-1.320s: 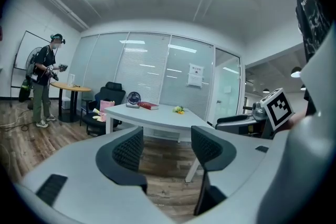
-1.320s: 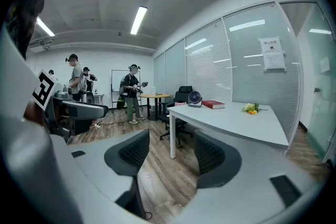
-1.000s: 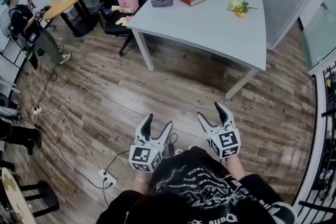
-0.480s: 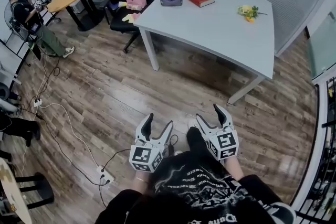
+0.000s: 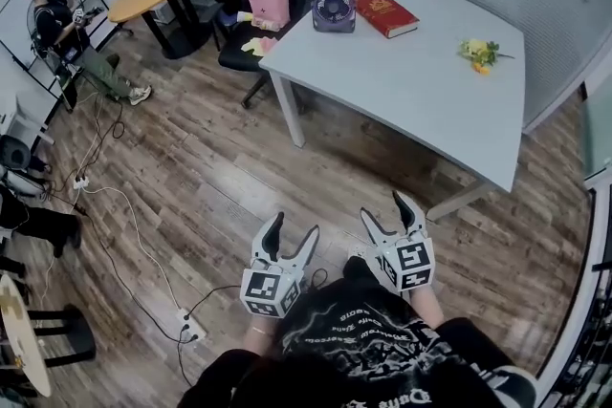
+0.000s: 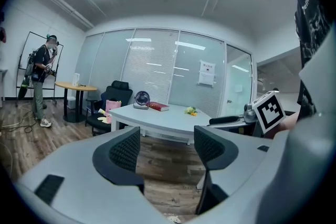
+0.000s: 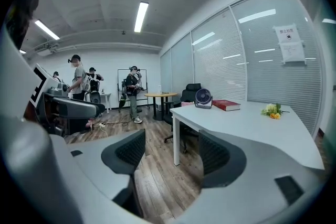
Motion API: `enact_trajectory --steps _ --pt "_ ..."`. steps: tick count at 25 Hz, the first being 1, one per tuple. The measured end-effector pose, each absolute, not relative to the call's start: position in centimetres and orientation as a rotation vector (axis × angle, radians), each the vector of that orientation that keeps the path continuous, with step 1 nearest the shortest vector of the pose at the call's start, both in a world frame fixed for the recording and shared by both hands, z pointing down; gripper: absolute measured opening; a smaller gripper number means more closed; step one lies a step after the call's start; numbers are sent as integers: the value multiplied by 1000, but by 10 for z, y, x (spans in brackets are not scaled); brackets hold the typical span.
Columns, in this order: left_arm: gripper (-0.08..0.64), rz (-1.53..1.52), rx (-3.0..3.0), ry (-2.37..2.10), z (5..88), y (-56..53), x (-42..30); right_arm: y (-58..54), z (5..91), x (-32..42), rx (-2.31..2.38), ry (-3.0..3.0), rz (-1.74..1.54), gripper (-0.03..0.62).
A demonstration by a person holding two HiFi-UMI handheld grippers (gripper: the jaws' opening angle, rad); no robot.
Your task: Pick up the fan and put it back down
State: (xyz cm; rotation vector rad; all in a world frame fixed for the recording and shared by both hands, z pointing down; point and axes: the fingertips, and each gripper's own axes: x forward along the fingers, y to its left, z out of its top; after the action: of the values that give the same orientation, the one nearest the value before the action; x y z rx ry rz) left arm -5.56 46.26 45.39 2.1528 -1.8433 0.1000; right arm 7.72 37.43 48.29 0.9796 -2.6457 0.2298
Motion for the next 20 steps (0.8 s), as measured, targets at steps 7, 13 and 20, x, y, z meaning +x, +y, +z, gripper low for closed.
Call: enact_trajectory --steps 7,13,20 --pt "324 97 2100 -1878 451 386 -53 293 478 68 878 -2660 214 308" --pt "324 97 2076 -1910 454 333 -44 239 482 72 821 -2669 191 308" --pt "324 94 2063 -1915 460 287 -29 198 485 81 779 -2674 166 308"
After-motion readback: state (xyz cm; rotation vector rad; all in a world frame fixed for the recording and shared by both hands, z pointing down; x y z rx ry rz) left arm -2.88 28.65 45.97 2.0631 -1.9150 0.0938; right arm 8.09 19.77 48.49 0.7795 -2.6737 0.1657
